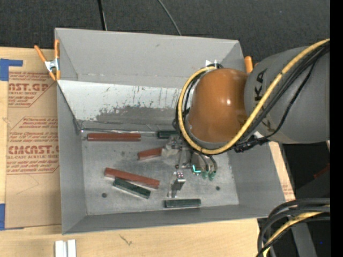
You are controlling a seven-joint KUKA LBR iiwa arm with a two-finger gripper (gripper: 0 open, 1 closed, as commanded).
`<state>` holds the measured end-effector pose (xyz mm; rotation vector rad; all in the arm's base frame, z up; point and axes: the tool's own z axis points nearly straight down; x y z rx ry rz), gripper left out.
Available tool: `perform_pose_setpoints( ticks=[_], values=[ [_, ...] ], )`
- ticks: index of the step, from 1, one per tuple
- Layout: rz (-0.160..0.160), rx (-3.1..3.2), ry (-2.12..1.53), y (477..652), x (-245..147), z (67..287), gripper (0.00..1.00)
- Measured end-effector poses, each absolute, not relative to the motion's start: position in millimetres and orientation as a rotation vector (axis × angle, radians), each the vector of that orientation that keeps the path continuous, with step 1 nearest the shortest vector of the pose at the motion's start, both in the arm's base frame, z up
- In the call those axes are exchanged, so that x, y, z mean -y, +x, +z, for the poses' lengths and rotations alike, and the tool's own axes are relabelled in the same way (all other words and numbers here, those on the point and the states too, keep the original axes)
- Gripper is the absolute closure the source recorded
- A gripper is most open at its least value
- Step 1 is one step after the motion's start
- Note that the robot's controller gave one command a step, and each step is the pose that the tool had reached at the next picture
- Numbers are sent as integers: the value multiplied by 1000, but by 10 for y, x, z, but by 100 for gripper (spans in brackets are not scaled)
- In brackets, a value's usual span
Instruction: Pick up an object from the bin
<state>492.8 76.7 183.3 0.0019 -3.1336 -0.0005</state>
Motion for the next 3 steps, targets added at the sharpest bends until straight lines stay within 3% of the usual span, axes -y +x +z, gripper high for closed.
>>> perform_pose_setpoints(
  ticks=[1, 2, 3],
  values=[
    [-1, 3141, 0, 4947, -763, 1873, 0],
    [-2, 3148, 96, 4977, -933, 762, 100],
    [-2, 3148, 96, 4977, -933, 762, 100]
  ],
)
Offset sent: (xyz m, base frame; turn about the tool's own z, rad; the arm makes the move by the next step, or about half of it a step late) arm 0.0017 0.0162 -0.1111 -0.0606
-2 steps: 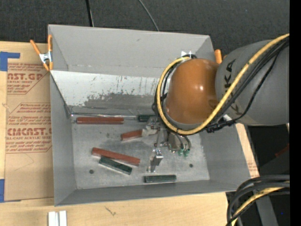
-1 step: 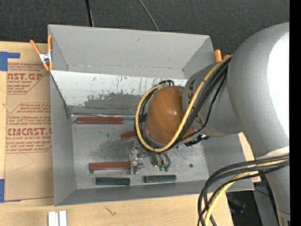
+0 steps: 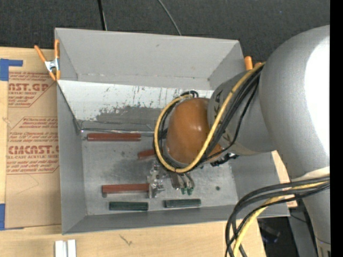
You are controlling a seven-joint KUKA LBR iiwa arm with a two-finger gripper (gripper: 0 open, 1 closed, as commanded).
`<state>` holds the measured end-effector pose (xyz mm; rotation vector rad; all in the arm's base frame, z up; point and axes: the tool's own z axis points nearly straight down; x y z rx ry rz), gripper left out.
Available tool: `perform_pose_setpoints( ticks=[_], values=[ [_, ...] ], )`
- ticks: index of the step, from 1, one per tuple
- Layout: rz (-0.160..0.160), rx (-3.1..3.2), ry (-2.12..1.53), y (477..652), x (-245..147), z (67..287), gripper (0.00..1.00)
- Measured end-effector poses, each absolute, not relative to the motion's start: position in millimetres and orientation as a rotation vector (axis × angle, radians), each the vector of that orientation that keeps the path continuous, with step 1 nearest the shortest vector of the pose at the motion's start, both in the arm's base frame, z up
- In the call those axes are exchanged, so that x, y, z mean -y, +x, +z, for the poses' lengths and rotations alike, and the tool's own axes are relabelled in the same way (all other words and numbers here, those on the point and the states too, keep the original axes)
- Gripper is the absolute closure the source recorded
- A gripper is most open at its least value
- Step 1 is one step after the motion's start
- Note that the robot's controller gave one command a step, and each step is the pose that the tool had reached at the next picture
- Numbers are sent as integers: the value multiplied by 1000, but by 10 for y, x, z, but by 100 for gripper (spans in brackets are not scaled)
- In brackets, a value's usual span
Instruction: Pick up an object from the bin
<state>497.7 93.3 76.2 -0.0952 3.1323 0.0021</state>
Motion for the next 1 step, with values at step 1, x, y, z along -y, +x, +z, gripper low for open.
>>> perform_pose_setpoints(
  ticks=[1],
  values=[
    [0, -3144, 2, 5129, -979, 2784, 100]
  ],
)
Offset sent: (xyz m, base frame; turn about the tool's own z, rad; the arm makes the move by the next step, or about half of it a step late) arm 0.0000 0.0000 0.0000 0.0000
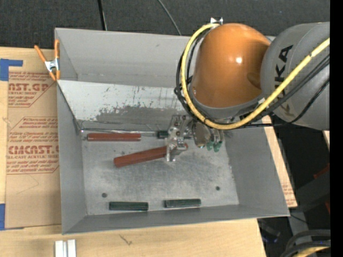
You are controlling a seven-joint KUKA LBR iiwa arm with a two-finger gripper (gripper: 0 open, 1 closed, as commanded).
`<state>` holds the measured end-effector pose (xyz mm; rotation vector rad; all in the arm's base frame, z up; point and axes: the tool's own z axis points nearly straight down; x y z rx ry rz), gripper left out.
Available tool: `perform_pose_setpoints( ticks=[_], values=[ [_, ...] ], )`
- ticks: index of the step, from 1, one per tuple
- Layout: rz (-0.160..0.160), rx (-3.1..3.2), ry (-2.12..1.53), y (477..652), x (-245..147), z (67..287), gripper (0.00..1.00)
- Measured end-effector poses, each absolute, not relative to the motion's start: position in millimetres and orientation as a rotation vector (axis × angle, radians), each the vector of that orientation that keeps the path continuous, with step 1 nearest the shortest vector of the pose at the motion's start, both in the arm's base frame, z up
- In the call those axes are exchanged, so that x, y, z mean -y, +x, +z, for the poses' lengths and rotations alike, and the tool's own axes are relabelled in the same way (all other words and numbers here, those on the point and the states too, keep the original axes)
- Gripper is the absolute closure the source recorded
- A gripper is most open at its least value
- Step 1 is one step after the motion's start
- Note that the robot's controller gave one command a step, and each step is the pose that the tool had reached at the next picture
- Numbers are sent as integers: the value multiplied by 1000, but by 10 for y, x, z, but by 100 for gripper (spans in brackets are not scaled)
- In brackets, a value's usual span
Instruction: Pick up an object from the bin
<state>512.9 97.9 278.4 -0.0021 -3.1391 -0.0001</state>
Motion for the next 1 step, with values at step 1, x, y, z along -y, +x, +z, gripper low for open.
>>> perform_pose_setpoints(
  ticks=[1],
  values=[
    [0, 3139, -9, 5143, -983, 2933, 100]
  ],
)
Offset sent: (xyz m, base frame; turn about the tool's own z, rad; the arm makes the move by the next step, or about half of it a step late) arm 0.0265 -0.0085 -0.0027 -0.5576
